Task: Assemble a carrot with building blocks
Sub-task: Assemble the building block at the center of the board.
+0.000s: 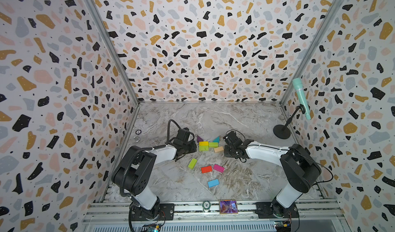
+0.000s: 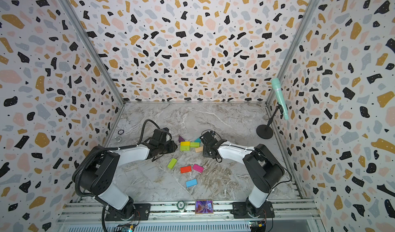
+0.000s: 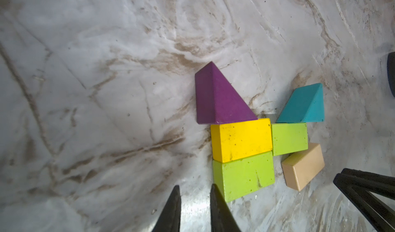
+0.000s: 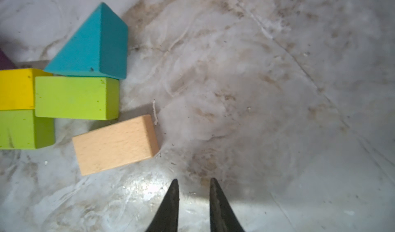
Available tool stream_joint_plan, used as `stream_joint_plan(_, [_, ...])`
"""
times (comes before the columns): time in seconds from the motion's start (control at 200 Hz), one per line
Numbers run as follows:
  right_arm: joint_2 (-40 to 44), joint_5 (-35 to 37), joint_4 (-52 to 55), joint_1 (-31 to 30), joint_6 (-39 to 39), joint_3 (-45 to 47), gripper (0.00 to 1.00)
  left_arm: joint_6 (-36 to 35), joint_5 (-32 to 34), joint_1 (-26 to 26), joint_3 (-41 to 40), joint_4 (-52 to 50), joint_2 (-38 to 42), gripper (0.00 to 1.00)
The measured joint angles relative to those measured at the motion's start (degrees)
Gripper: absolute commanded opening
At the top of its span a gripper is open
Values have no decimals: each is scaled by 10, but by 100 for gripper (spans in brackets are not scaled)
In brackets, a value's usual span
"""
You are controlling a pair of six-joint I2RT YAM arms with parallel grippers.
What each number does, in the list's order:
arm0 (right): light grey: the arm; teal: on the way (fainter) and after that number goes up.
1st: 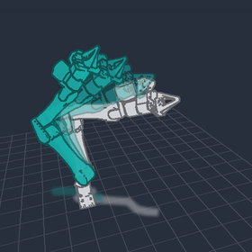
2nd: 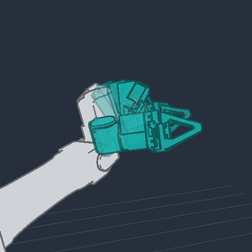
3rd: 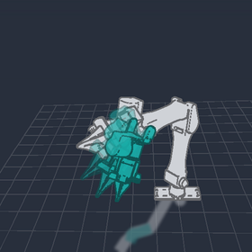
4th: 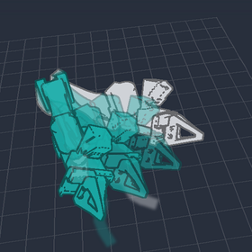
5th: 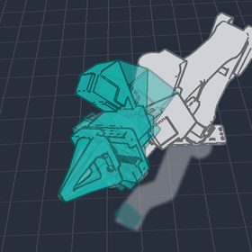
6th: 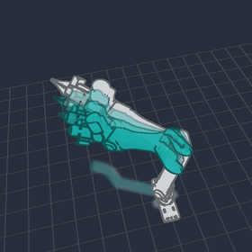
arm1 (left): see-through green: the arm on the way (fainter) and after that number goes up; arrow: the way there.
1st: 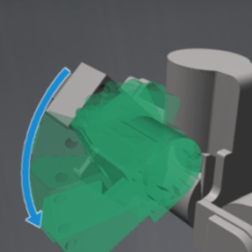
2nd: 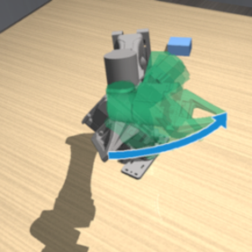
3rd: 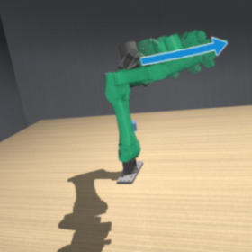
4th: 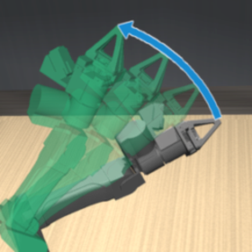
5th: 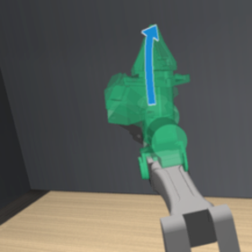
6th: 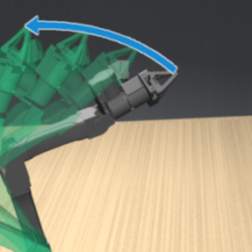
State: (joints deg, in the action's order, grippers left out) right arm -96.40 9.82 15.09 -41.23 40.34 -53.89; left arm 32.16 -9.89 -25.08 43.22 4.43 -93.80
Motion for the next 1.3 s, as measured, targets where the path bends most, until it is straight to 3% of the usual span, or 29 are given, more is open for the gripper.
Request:
stream_joint_plan(0.476, [-46, -52, -78, -3, 2, -12, 44, 0, 9, 0, 12, -3, -1, 27])
stream_joint_plan(0.716, [-50, -63, -93, -3, 18, -15, 46, 0, 9, 0, 12, -3, -2, 27])
stream_joint_plan(1.022, [-28, -68, -83, -1, 29, 4, 44, 2, 10, 0, 12, -3, -2, 22])
stream_joint_plan(1.297, [3, -69, -55, 57, 0, 25, 29, 5, 12, 0, 12, -3, -8, 15])
